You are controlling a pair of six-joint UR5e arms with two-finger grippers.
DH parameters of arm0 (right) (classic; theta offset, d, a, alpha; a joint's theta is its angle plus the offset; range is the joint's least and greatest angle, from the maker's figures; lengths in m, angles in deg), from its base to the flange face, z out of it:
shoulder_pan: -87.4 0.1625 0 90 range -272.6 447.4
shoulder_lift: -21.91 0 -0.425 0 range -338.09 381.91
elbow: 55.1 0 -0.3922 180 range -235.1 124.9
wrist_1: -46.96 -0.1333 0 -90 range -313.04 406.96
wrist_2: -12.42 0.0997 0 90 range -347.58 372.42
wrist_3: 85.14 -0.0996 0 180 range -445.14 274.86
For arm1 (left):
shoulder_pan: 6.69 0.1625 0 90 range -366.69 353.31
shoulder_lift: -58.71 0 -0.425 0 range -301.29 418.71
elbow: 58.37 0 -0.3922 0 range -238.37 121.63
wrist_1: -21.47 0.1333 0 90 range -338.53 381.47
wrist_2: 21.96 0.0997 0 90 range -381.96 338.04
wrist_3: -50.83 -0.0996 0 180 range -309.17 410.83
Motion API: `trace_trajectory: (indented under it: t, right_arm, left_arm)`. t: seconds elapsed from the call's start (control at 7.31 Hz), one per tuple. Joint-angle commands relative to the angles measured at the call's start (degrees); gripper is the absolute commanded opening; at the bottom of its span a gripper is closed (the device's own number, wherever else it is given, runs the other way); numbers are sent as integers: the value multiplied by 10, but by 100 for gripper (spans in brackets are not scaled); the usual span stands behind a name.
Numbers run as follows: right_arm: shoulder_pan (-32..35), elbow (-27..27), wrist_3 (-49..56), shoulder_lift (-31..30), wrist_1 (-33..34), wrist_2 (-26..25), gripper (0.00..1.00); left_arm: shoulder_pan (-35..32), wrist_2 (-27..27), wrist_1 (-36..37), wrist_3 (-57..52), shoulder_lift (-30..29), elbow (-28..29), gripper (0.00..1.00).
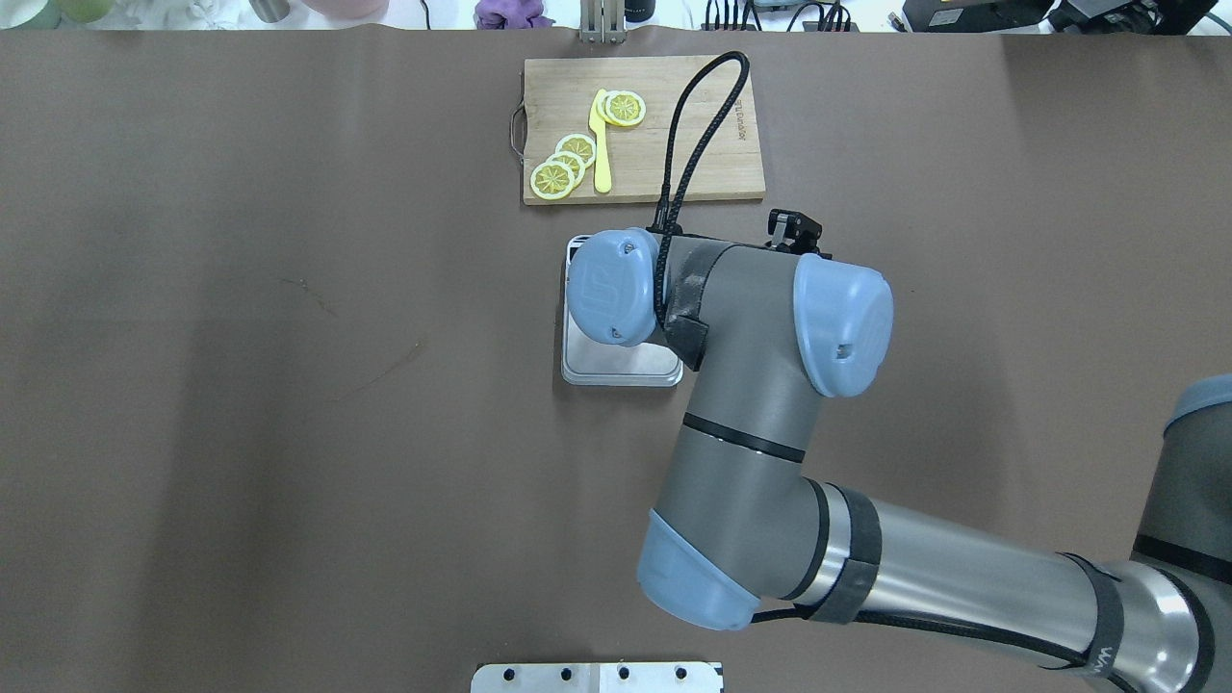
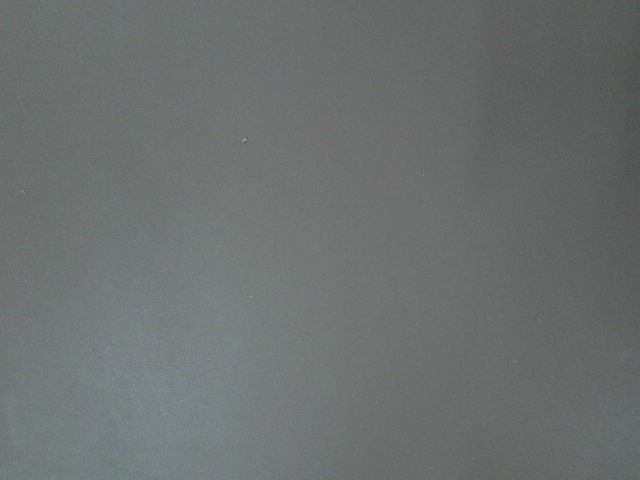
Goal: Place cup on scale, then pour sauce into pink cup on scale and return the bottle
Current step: 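Bring the dispenser spout over the pink cup with the right gripper, then tilt the dispenser with the right gripper to pour into the pink cup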
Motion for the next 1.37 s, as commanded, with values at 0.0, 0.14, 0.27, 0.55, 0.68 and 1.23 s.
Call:
trace_trajectory:
  t: [0.0, 0.14, 0.27, 0.55, 0.68, 1.23]
  right_arm:
    - [-1, -37, -5, 27, 11, -2, 0]
    - [-3, -38, -6, 28, 30, -2, 0]
    - [-4, -44, -6, 39, 57, -10, 0]
    - [-6, -71, -6, 62, 75, -13, 0]
    - [-6, -72, -6, 63, 84, -20, 0]
    - [-8, -72, -6, 65, 126, -37, 0]
  left_arm:
    - [0, 0, -2, 0, 0, 4, 99]
    - [0, 0, -1, 0, 0, 4, 99]
    - [0, 0, -2, 0, 0, 4, 99]
    - [0, 0, -1, 0, 0, 4, 99]
    - [0, 0, -1, 0, 0, 4, 99]
    - [0, -4, -1, 0, 0, 4, 99]
